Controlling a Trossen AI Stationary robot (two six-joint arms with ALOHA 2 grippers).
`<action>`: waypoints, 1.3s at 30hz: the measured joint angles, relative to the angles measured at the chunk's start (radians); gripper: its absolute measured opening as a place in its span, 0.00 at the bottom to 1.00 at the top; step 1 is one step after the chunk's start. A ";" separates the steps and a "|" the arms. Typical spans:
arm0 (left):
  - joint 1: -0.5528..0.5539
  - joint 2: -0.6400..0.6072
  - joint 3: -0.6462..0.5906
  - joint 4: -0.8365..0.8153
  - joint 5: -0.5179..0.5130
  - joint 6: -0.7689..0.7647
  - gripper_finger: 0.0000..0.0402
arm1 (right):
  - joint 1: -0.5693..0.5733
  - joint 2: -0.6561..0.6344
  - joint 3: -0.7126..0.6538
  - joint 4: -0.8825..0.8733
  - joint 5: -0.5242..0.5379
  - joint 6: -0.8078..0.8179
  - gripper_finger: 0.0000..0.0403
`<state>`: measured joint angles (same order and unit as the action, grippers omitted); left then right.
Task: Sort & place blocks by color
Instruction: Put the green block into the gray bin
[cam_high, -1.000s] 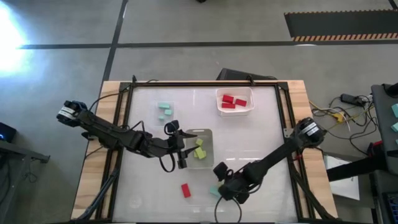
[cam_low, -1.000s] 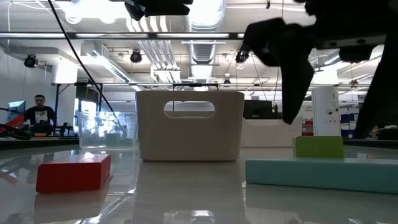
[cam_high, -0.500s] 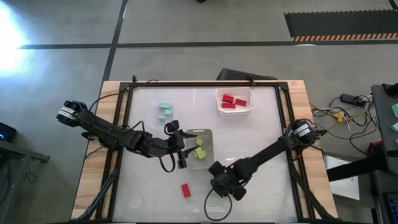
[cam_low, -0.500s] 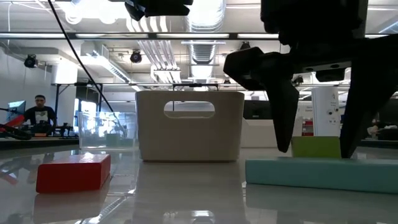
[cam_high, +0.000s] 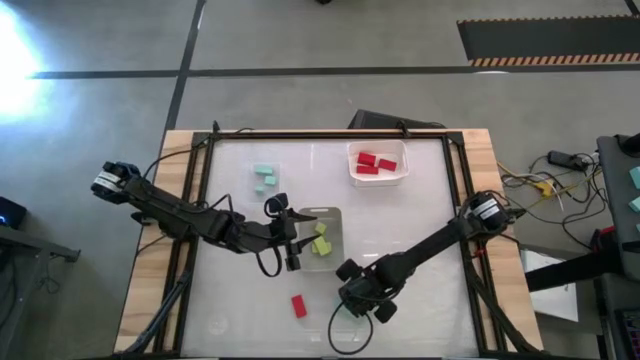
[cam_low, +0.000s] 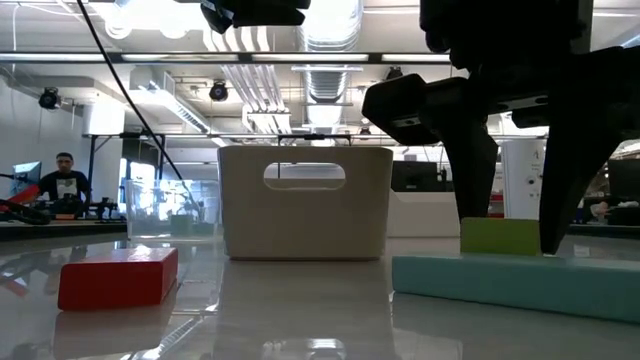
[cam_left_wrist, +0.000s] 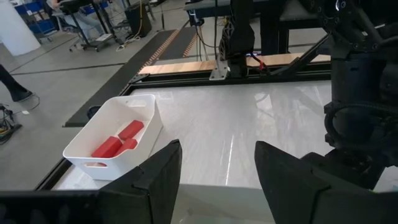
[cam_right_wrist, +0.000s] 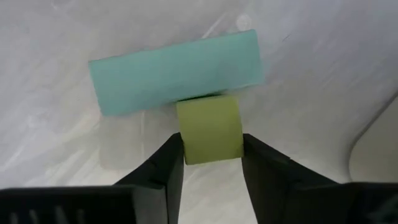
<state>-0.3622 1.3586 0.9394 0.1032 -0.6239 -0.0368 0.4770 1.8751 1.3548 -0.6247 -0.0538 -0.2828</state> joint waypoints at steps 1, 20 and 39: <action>0.000 0.000 0.000 0.000 0.000 0.000 0.47 | 0.000 -0.003 0.000 -0.003 0.001 0.003 0.31; -0.001 -0.030 -0.001 0.001 -0.049 0.214 0.47 | -0.085 -0.274 -0.001 -0.079 0.109 0.424 0.31; -0.001 -0.208 -0.083 0.001 -0.152 0.200 0.47 | -0.302 -0.137 0.216 -0.129 0.108 0.376 0.31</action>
<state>-0.3631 1.1505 0.8563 0.1046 -0.7755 0.1637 0.1748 1.7381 1.5705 -0.7540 0.0540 0.0936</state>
